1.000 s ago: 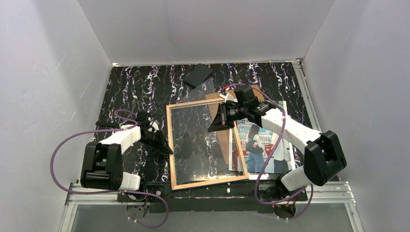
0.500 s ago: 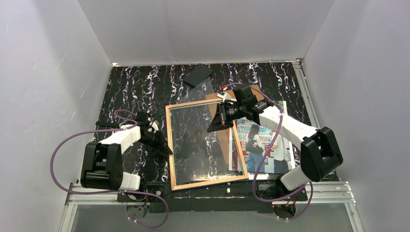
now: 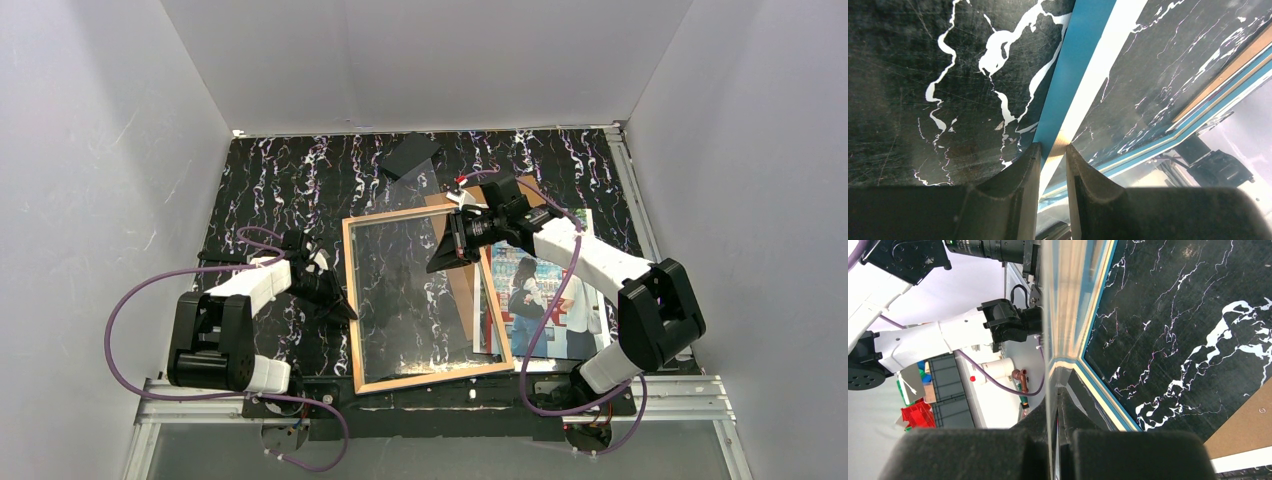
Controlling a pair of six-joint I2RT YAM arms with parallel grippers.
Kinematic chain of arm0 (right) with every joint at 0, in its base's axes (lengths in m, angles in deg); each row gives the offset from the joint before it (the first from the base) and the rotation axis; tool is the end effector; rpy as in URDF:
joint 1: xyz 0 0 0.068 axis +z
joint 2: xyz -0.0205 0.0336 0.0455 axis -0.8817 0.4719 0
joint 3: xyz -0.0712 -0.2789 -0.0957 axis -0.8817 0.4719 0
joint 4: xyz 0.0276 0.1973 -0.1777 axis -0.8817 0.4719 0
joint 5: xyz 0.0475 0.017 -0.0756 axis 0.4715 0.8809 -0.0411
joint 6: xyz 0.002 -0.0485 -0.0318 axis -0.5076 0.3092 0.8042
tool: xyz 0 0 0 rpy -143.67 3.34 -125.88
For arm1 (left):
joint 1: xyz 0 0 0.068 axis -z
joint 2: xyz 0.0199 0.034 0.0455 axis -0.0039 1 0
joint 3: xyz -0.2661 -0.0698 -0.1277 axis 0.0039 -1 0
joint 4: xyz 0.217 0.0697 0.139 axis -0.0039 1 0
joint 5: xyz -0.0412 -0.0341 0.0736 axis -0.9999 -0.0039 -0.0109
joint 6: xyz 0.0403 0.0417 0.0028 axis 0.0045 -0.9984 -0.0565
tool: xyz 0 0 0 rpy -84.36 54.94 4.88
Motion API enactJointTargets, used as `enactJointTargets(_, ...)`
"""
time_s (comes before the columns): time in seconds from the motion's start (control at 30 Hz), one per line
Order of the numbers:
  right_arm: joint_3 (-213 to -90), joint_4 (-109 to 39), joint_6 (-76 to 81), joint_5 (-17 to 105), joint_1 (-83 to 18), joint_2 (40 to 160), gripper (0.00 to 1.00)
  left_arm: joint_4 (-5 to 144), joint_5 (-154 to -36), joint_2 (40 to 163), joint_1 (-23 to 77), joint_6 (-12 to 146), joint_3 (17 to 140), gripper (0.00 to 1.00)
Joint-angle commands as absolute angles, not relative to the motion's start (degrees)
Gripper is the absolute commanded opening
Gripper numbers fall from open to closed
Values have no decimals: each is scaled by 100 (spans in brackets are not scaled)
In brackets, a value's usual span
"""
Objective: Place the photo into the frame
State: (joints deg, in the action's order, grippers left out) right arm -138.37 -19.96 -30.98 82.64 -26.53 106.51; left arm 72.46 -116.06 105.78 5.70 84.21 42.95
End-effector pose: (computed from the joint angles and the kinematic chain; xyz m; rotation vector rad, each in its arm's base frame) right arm 0.2587 0.2201 0.2897 -0.3753 2.5122 1.5452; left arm 0.2678 -0.0461 0.1972 -0.2210 2.3877 -0.8868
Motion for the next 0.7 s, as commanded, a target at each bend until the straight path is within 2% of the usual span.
enactJointTargets(0.0,-14030,-2057,-3079,8587,-2581,10691,1,7776,-11953,10647,594,8435,4407,2)
enactJointTargets(0.43,-13862,-2048,-2926,8495,-2577,10803,1,7773,-11959,10681,594,8434,4408,1)
enactJointTargets(0.6,-13918,-1519,-2653,8095,-2577,10934,1,7779,-11969,10684,594,8444,4412,1)
enactJointTargets(0.67,-14020,-1192,-2531,7868,-2572,10961,5,7779,-11979,10685,594,8444,4422,1)
